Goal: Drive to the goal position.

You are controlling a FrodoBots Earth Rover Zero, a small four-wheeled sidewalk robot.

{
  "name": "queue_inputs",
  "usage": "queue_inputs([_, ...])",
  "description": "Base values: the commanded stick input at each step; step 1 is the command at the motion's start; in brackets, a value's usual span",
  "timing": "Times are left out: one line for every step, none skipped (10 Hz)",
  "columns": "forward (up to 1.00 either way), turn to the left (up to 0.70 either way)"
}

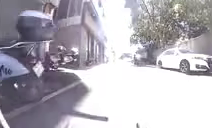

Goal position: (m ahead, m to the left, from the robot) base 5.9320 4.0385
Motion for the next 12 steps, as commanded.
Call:
queue_inputs([0.70,0.00])
queue_inputs([0.70,0.00])
queue_inputs([0.70,0.00])
queue_inputs([0.70,0.00])
queue_inputs([0.70,0.00])
queue_inputs([0.70,0.00])
queue_inputs([0.70,0.00])
queue_inputs([0.70,0.00])
queue_inputs([0.70,0.00])
queue_inputs([0.70,0.00])
queue_inputs([0.70,0.00])
queue_inputs([0.70,0.00])
